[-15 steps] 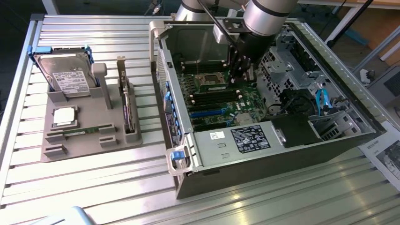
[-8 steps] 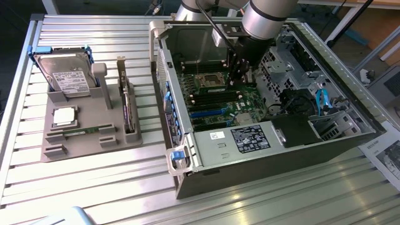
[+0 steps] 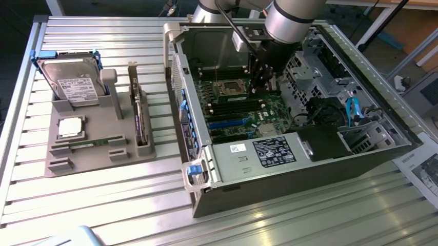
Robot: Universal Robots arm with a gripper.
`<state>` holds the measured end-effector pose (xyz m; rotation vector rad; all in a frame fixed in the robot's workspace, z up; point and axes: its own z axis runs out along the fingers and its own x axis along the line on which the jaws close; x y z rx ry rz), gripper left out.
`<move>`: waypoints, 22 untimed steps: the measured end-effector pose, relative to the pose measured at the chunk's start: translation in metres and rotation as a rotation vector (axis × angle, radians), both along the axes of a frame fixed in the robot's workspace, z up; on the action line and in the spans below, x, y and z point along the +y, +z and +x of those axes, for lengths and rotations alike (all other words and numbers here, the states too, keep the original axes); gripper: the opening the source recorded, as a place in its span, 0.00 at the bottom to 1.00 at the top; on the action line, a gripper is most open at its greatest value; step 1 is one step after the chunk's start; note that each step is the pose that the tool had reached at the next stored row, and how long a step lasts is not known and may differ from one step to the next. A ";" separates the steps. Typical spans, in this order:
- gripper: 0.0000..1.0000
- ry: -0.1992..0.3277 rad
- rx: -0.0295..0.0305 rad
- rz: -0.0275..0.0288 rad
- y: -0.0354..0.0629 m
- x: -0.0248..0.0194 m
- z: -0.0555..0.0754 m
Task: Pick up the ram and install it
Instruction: 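Insert the ram into the slot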
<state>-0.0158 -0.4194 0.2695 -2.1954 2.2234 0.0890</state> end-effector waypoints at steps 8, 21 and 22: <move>0.12 0.000 0.0000 0.0002 -0.0098 0.0000 0.000; 0.12 0.000 0.0000 -0.0002 -0.0232 0.0000 0.000; 0.12 0.000 0.0000 -0.0002 -0.0254 0.0001 0.000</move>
